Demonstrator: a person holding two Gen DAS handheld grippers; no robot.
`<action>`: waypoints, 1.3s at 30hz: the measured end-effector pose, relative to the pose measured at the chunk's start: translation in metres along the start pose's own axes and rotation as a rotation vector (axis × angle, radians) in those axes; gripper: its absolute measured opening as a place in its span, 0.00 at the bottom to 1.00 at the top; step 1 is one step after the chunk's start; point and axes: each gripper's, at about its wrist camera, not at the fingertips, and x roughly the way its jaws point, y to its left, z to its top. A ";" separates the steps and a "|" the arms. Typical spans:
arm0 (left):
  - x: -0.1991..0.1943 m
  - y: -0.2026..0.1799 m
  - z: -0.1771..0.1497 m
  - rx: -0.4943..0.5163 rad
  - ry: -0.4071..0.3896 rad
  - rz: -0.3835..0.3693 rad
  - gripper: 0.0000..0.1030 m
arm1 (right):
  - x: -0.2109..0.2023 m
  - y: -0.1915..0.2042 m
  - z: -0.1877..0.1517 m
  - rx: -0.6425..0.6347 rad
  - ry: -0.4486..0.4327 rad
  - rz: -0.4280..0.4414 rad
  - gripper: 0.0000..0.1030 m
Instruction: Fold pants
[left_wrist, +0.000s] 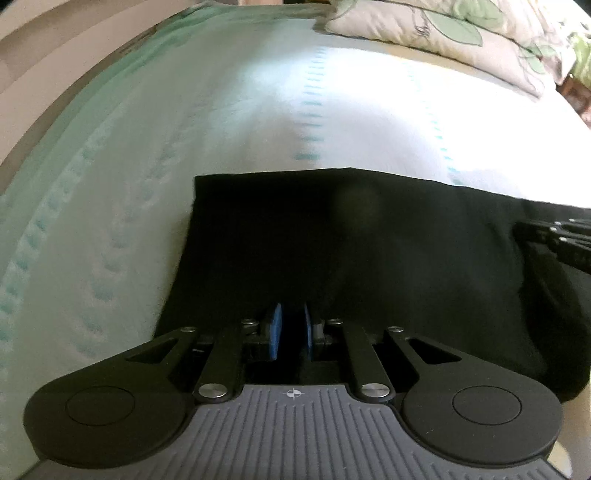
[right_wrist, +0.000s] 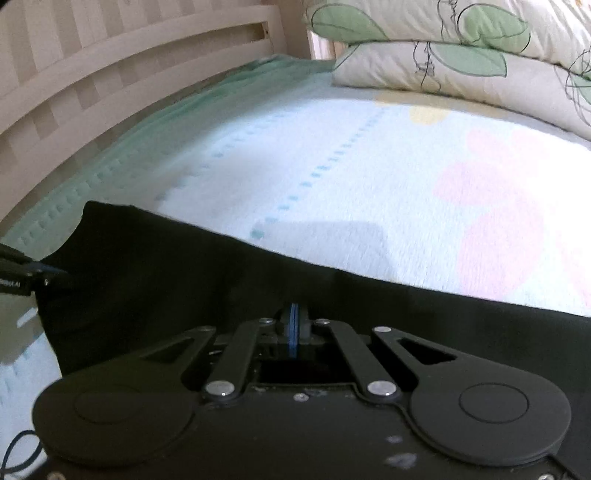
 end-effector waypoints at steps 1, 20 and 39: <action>-0.003 -0.003 0.002 -0.007 -0.001 -0.011 0.12 | -0.003 -0.001 -0.001 0.002 -0.012 0.000 0.00; 0.014 -0.165 0.006 0.250 0.144 -0.152 0.13 | -0.092 -0.105 -0.057 -0.010 0.006 -0.248 0.00; 0.013 -0.203 -0.024 0.176 0.097 -0.243 0.14 | -0.148 -0.225 -0.059 0.256 0.006 -0.385 0.00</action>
